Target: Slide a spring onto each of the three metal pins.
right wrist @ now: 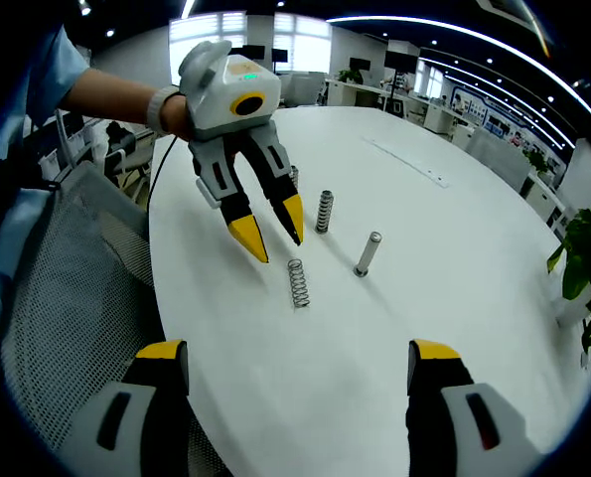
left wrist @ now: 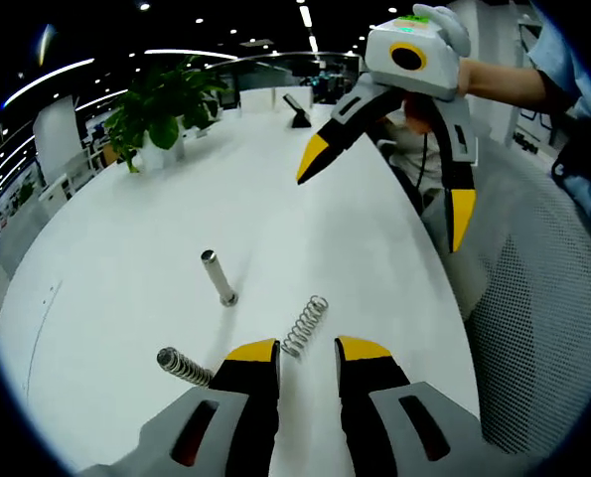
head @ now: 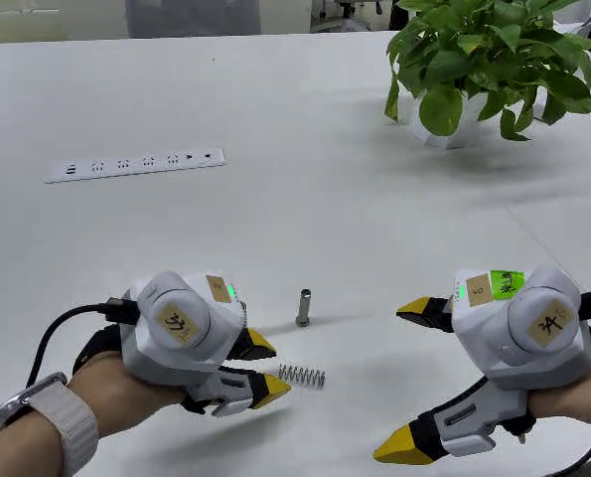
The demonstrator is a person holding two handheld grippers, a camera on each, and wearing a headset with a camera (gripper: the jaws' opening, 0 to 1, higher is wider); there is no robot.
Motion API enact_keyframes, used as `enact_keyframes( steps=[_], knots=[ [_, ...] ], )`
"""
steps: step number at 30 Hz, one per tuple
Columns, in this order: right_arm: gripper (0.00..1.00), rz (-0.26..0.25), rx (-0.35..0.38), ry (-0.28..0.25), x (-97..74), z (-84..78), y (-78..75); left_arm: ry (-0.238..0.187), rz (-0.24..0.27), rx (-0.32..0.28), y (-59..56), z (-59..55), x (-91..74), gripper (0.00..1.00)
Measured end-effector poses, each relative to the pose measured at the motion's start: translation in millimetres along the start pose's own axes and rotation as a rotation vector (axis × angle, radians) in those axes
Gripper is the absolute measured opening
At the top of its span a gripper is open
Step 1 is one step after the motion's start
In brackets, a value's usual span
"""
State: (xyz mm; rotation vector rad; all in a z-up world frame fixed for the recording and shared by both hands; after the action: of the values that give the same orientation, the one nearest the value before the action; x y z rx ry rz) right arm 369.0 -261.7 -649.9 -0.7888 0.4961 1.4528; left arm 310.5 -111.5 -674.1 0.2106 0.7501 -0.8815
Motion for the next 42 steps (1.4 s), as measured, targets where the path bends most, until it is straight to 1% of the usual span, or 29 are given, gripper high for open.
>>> enact_keyframes(
  steps=[1,5,7,8,10,15,18,20,21,22,27,29,31,32,35,38,42],
  knots=[
    [0.92,-0.001,0.002,-0.001,-0.5,-0.7,-0.6,0.0,-0.001,0.0,0.4,0.4,0.8,0.22],
    [0.92,-0.007,0.015,0.002,-3.4,-5.8,-1.3,0.053,-0.01,0.046,6.7,-1.1,7.8,0.22],
    [0.92,-0.009,0.019,0.003,-4.2,-7.3,-0.4,0.064,-0.015,0.058,8.7,-1.0,10.0,0.2],
    [0.91,-0.008,0.023,0.004,-4.5,-8.4,0.2,0.076,-0.018,0.068,10.3,-1.7,11.8,0.2],
    [0.91,-0.008,0.026,0.007,-4.6,-10.1,1.5,0.115,-0.019,0.092,13.0,-4.6,14.9,0.19],
    [0.9,-0.008,0.039,0.008,-3.9,-12.8,3.1,0.141,-0.029,0.099,16.6,-6.8,21.8,0.17],
    [0.9,-0.01,0.036,0.012,-3.4,-14.9,2.6,0.182,-0.037,0.116,17.8,-10.1,26.1,0.17],
    [0.9,-0.01,0.037,0.012,-3.8,-14.9,2.3,0.2,-0.04,0.113,18.3,-11.1,28.2,0.16],
    [0.9,-0.011,0.037,0.01,-4.0,-14.6,1.9,0.191,-0.043,0.11,18.2,-9.3,27.8,0.15],
    [0.9,-0.011,0.037,0.009,-4.2,-14.5,1.7,0.201,-0.043,0.108,18.5,-9.6,27.7,0.15],
    [0.89,-0.015,0.042,0.004,-4.0,-13.3,1.5,0.223,-0.052,0.111,19.1,-8.4,28.5,0.12],
    [0.89,-0.013,0.043,0.001,-3.5,-12.7,2.3,0.233,-0.057,0.094,20.8,-7.9,29.0,0.12],
    [0.89,-0.012,0.042,-0.002,-2.6,-11.8,3.6,0.25,-0.065,0.092,21.2,-7.1,29.3,0.12],
    [0.89,-0.011,0.043,-0.002,-2.2,-11.2,4.8,0.259,-0.069,0.08,21.3,-6.3,29.4,0.12],
    [0.88,-0.006,0.038,0.0,-0.9,-10.6,7.3,0.281,-0.069,0.087,19.0,-4.1,29.4,0.11],
    [0.88,-0.003,0.04,-0.006,-0.2,-10.1,7.6,0.273,-0.055,0.055,17.5,-4.3,28.4,0.1],
    [0.88,0.0,0.039,-0.007,0.7,-9.8,9.3,0.245,-0.036,0.046,14.4,-7.0,26.6,0.1]
  ],
)
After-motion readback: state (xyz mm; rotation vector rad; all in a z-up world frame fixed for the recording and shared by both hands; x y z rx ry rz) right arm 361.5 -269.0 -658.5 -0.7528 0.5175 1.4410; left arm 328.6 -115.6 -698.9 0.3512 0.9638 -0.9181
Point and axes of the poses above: the centre of the closed fingertips' face, and the gripper's own axes: x roughly forward along the fingers, y roughly to its left, z roughly out of its top, the point moved 6 cm from there along -x, roughly backward along the fingers, and after that the axes turned 10 degrees about -z, right-handed, at the moved point
